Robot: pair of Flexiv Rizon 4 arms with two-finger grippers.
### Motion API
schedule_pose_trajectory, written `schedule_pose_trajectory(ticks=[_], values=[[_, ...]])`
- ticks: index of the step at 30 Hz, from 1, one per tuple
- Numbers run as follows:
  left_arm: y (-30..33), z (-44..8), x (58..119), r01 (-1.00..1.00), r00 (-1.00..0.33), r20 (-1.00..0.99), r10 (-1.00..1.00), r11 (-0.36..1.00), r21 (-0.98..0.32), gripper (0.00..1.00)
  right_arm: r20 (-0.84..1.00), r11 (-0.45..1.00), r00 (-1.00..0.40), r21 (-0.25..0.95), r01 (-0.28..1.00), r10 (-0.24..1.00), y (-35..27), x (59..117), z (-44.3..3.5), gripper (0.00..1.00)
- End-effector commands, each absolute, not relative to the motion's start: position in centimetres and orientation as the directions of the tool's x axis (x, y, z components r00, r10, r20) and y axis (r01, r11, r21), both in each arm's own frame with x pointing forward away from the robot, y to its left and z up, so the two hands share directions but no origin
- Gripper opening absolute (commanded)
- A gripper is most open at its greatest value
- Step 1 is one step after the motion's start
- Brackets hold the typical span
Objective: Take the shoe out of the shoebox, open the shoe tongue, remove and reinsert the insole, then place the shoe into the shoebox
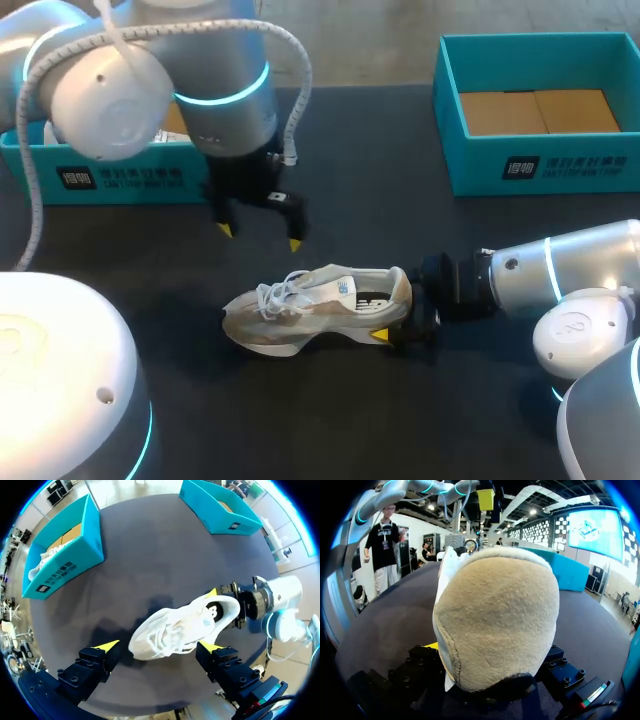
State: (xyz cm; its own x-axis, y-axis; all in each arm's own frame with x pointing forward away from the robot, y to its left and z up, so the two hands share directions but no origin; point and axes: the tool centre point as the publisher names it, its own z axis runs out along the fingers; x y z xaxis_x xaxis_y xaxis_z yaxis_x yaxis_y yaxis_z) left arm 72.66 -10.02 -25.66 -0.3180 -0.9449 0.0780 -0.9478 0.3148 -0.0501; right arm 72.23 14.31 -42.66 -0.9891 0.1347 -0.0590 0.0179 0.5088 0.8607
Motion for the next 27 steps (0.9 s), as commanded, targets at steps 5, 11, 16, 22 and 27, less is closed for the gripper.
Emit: schedule_pose_trajectory(ticks=[5, 11, 16, 22, 27], values=[[-12.9, -27.4, 73.0, -0.953, -0.304, 0.1, -0.947, 0.301, -0.038, 1.0, -0.058, 0.514, -0.989, 0.857, 0.019, 0.134, 14.9, 72.1, -43.3, 0.0], [-15.2, -28.8, 72.4, -0.941, -0.339, 0.105, -0.935, 0.339, -0.015, 1.0, -0.058, 0.514, -0.989, 0.857, 0.019, 0.134, 14.9, 72.1, -43.3, 0.0], [-16.7, -29.9, 72.1, -0.937, -0.347, 0.113, -0.931, 0.349, -0.004, 1.0, -0.058, 0.514, -0.989, 0.857, 0.019, 0.134, 14.9, 72.1, -43.3, 0.0], [-17.7, -30.7, 71.9, -0.932, -0.361, 0.094, -0.928, 0.361, -0.012, 1.0, -0.058, 0.514, -0.989, 0.857, 0.019, 0.134, 14.9, 72.1, -43.3, 0.0], [-18.3, -31.6, 71.6, -0.929, -0.371, 0.072, -0.926, 0.371, -0.007, 1.0, -0.058, 0.514, -0.989, 0.857, 0.019, 0.134, 14.9, 72.1, -43.3, 0.0]])
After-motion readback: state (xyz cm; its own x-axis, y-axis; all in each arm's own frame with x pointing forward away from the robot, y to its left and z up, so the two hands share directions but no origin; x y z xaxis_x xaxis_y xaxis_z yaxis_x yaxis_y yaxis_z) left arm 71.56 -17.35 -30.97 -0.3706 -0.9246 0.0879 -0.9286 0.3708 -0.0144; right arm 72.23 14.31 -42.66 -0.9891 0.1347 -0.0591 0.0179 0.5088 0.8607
